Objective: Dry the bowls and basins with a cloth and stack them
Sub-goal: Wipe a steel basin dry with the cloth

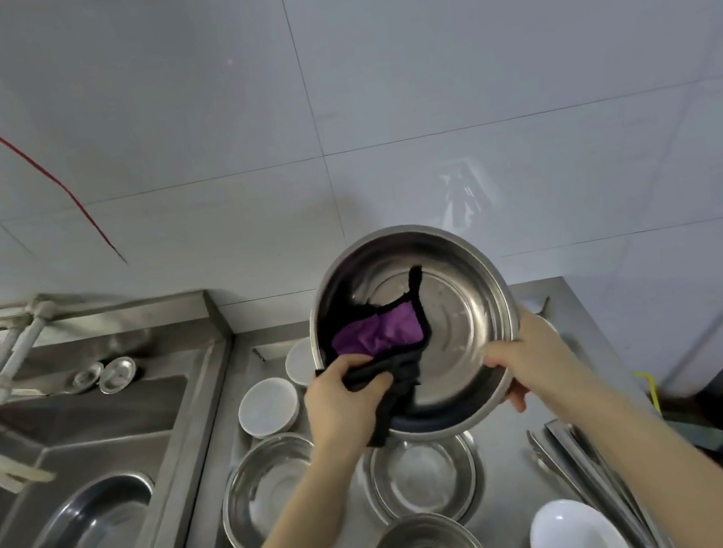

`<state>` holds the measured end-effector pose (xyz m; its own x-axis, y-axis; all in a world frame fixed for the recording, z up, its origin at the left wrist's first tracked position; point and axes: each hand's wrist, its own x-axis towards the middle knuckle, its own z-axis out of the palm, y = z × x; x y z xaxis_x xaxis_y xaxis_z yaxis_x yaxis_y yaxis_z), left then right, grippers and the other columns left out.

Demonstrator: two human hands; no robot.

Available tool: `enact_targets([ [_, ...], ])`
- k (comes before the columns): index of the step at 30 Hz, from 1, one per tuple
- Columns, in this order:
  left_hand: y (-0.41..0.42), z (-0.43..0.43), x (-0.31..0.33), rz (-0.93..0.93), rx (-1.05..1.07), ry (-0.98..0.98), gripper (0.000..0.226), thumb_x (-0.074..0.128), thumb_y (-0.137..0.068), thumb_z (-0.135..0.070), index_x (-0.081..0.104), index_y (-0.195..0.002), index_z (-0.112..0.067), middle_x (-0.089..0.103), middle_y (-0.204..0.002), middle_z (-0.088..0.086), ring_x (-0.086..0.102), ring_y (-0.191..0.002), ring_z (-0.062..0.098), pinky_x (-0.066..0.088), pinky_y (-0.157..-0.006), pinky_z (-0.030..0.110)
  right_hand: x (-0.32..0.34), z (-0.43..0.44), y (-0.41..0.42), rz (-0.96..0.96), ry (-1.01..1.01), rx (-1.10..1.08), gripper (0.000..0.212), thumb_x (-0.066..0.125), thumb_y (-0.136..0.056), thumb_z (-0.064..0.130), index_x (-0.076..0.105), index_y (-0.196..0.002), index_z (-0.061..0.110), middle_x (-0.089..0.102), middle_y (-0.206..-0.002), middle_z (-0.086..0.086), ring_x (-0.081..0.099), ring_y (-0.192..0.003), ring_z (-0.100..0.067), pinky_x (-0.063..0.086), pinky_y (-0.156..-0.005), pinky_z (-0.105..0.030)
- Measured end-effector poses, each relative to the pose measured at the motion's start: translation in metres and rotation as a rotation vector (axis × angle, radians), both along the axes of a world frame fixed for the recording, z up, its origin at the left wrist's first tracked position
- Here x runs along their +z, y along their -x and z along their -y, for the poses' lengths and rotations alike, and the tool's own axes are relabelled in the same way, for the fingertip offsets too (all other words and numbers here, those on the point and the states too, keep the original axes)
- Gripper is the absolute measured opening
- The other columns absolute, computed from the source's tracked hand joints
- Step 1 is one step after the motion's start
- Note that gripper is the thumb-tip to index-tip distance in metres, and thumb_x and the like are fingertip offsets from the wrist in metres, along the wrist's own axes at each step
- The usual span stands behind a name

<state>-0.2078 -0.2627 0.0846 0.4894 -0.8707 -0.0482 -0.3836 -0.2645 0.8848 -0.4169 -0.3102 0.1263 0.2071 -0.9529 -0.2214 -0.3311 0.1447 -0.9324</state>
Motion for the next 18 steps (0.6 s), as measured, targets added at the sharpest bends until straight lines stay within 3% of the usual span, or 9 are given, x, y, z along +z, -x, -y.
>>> enact_targets([
  [3, -0.016, 0.005, 0.009, 0.158, -0.127, 0.023, 0.021, 0.083, -0.071, -0.025, 0.070, -0.086, -0.032, 0.065, -0.081, -0.016, 0.059, -0.083, 0.003, 0.040, -0.071, 0.013, 0.021, 0.018, 0.020, -0.147, -0.054, 0.164, 0.020, 0.056, -0.079, -0.007, 0.054, -0.090, 0.009, 0.059, -0.055, -0.012, 0.056, -0.042, -0.027, 0.037, -0.036, -0.024],
  [6, -0.026, 0.010, 0.021, 0.198, -0.239, 0.032, 0.020, 0.081, -0.073, -0.023, 0.071, -0.085, -0.034, 0.067, -0.083, -0.014, 0.058, -0.087, 0.000, 0.039, -0.071, 0.005, 0.040, 0.033, 0.031, -0.230, -0.116, 0.281, 0.021, 0.057, -0.076, -0.007, 0.051, -0.092, 0.006, 0.058, -0.055, -0.016, 0.052, -0.043, -0.025, 0.032, -0.037, -0.021],
  [10, -0.024, 0.016, 0.022, 0.167, -0.120, 0.049, 0.018, 0.079, -0.076, -0.022, 0.072, -0.089, -0.033, 0.067, -0.085, -0.017, 0.059, -0.087, -0.001, 0.038, -0.071, 0.005, 0.038, 0.034, 0.016, -0.167, -0.055, 0.161, 0.023, 0.059, -0.084, 0.001, 0.056, -0.099, 0.017, 0.058, -0.064, -0.010, 0.054, -0.051, -0.024, 0.040, -0.044, -0.026],
  [13, -0.014, 0.016, 0.006, 0.025, 0.071, 0.036, 0.014, 0.076, -0.078, -0.023, 0.069, -0.087, -0.032, 0.069, -0.089, -0.009, 0.063, -0.087, 0.008, 0.049, -0.077, 0.021, 0.018, 0.022, -0.003, 0.105, 0.014, -0.139, 0.045, 0.067, -0.084, 0.014, 0.056, -0.123, 0.034, 0.070, -0.087, -0.006, 0.066, -0.065, -0.023, 0.053, -0.053, -0.033],
  [15, 0.000, 0.014, -0.004, -0.191, 0.201, 0.014, 0.011, 0.074, -0.078, -0.024, 0.068, -0.085, -0.029, 0.071, -0.091, 0.000, 0.065, -0.085, 0.017, 0.056, -0.078, 0.035, 0.000, 0.008, -0.022, 0.232, 0.019, -0.211, 0.049, 0.073, -0.083, 0.020, 0.053, -0.125, 0.036, 0.070, -0.100, -0.001, 0.068, -0.069, -0.017, 0.057, -0.057, -0.034],
  [18, 0.030, 0.006, -0.014, -0.445, 0.312, -0.016, 0.010, 0.073, -0.082, -0.021, 0.066, -0.088, -0.026, 0.070, -0.094, 0.005, 0.066, -0.084, 0.020, 0.056, -0.071, 0.032, -0.030, -0.017, -0.053, 0.199, 0.082, -0.257, 0.050, 0.075, -0.081, 0.024, 0.053, -0.125, 0.032, 0.069, -0.104, 0.004, 0.070, -0.082, -0.015, 0.060, -0.068, -0.038],
])
